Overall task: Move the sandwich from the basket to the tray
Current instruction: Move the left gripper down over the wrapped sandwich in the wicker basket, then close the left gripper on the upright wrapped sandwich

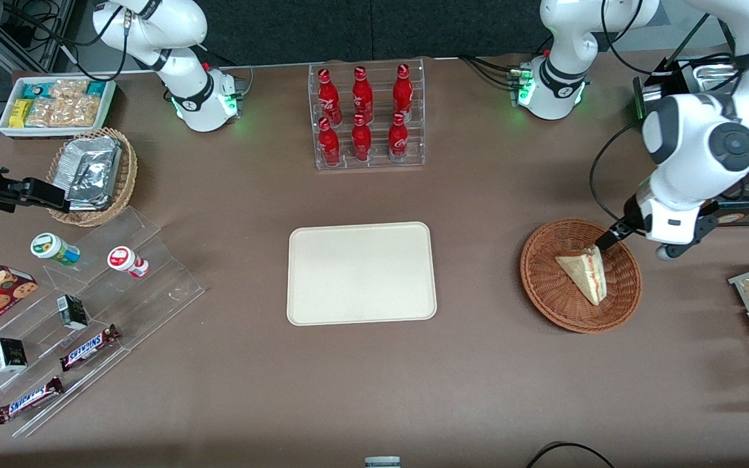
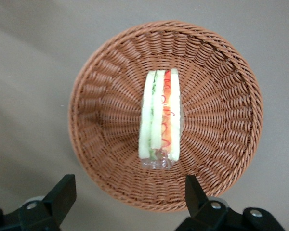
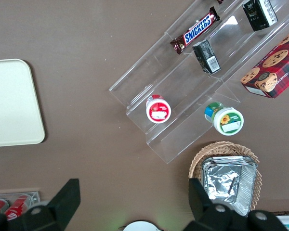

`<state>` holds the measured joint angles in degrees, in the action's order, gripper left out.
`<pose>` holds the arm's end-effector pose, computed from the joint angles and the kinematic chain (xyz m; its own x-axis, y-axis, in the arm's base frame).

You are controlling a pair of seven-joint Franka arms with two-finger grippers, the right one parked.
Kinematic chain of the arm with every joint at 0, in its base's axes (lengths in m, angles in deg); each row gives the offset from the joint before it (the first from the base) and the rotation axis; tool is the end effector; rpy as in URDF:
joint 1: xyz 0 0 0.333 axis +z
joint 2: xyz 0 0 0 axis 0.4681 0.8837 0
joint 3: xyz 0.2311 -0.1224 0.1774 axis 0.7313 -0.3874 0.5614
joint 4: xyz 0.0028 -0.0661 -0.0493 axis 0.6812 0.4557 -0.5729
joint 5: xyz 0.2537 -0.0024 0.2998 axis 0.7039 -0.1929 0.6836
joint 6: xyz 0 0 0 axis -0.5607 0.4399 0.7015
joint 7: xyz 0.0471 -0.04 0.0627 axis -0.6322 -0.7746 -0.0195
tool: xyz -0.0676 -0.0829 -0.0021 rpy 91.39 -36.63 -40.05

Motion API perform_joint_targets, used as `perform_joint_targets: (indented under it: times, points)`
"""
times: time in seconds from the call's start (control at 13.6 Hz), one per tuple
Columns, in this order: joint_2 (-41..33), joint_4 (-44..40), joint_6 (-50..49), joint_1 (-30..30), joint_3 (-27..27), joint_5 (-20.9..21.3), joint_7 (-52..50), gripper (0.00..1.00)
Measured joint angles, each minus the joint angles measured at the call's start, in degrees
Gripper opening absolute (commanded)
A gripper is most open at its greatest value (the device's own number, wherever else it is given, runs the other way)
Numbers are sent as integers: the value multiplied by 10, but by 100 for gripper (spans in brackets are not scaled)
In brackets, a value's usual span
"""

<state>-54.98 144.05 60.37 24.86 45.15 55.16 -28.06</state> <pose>0.5183 -0.0151 0.3484 0.8232 0.5674 0.0172 0.5675 -0.8233 -0.0013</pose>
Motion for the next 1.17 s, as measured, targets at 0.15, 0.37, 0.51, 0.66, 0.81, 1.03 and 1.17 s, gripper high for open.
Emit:
perform_joint_targets:
  times: [0.15,0.37,0.51,0.66,0.81,1.03,1.17]
  points:
    - [15,8,36,-2,-1,0,-5,100]
    - [46,9,82,-3,-1,0,-8,100]
    - [70,9,111,-8,-1,0,-11,100]
    - [87,9,128,-14,-1,0,-20,100]
    - [96,9,131,-19,-2,0,-21,100]
    - [107,9,131,-26,-2,0,-22,88]
    - [116,9,136,-26,-1,1,-22,69]
